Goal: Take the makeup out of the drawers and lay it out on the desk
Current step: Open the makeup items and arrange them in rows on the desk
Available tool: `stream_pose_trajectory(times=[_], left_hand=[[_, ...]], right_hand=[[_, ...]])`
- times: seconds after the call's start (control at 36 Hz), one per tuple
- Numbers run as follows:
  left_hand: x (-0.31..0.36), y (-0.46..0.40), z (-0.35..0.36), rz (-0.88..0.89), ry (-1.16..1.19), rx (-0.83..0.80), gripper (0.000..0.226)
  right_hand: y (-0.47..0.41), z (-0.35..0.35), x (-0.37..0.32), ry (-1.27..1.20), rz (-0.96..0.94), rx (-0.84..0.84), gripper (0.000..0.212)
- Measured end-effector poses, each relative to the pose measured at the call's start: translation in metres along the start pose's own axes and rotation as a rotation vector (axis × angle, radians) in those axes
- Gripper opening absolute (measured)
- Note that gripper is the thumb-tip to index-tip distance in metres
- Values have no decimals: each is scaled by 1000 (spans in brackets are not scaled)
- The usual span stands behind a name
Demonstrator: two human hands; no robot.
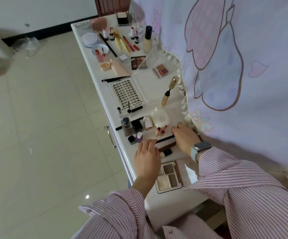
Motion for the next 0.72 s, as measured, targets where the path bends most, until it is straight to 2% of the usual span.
stream_pose_trajectory(times=[0.19,0.33,0.44,0.5,0.58,0.72], left_hand=[[-9,15,5,85,-101,-27,27],[-18,17,-5,41,-41,17,31],[-14,19,-22,94,8,83,20],[-12,21,-28,120,3,92,24],[-8,26,-34,175,-37,108,32],[0,37,-45,285,-65,93,30]], right_hand=[[4,-4,-11,109,-71,-24,29],[18,-20,-21,229,-125,36,29],[35,-30,-26,246,-161,81,25],[44,-32,-30,224,-187,98,19],[53,-34,-36,10,-189,134,14],[62,-22,-52,-641,-114,175,6]])
Point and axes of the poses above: each hand's wrist, its own y-axis away from the middle knuckle, its own z-axis out of the palm, x = y × z, the point moved 10 cm from there along -y, towards the middle knuckle, and after that the axes turned 13 degrees about -z, right-handed, at the moved point
